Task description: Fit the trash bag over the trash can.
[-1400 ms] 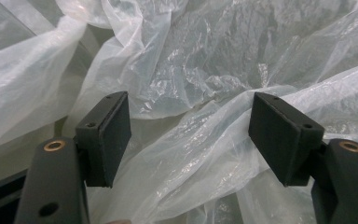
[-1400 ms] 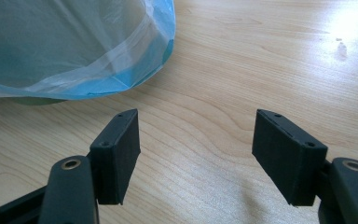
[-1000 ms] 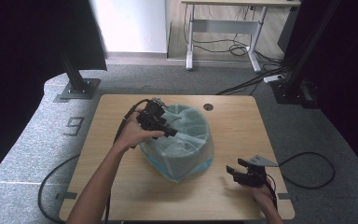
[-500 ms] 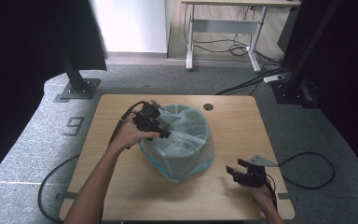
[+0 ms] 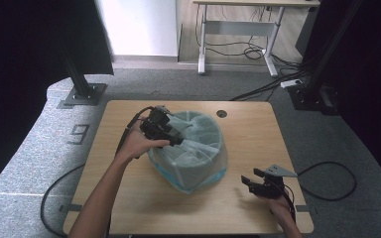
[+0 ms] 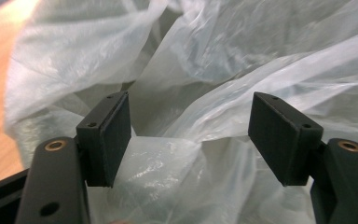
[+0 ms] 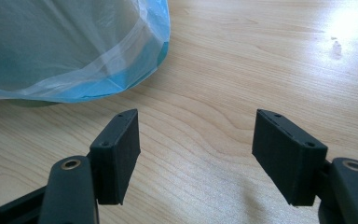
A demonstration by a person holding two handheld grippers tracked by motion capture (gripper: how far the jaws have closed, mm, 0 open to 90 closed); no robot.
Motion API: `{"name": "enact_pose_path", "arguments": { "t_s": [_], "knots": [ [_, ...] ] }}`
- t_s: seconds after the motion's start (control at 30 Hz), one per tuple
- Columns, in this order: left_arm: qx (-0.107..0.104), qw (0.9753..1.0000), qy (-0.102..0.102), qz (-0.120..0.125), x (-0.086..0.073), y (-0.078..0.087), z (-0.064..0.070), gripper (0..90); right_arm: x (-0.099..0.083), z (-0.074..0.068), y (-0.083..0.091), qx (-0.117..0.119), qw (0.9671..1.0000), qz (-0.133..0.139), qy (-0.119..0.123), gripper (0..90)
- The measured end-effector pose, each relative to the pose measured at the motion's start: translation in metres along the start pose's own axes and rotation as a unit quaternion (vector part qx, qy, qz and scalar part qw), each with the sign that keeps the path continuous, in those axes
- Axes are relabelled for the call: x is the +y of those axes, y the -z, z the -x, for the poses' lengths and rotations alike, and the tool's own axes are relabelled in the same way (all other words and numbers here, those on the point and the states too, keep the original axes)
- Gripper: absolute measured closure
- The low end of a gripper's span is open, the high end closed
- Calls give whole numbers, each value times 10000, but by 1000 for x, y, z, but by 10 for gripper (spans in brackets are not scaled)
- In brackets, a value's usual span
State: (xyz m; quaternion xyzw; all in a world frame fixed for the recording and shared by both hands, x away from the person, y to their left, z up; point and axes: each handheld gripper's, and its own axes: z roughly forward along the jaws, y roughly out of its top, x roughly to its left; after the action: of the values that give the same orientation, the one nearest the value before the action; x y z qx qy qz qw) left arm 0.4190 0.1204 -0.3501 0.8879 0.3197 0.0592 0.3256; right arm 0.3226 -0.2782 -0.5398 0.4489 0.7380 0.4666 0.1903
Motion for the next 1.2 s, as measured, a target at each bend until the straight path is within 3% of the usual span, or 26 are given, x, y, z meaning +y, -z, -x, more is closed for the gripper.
{"name": "enact_pose_path", "arguments": {
  "t_s": [0.23,0.4,0.67,0.83,1.2],
  "knots": [
    [-16,9981,5,612,-15,25,4,291,0,0,0,-12,10000,4,3,312],
    [-15,9943,87,1064,-37,40,6,291,0,1,0,-22,10000,-6,-4,312],
    [173,9883,240,1497,-75,61,4,288,-1,-1,-2,-18,10000,-37,0,312],
    [172,9859,409,1614,-101,69,-1,285,-2,0,-2,-28,10000,-51,-8,312],
    [355,9841,769,1561,-159,69,-13,283,-4,4,0,-91,9999,-43,-115,312]
  ]
}}
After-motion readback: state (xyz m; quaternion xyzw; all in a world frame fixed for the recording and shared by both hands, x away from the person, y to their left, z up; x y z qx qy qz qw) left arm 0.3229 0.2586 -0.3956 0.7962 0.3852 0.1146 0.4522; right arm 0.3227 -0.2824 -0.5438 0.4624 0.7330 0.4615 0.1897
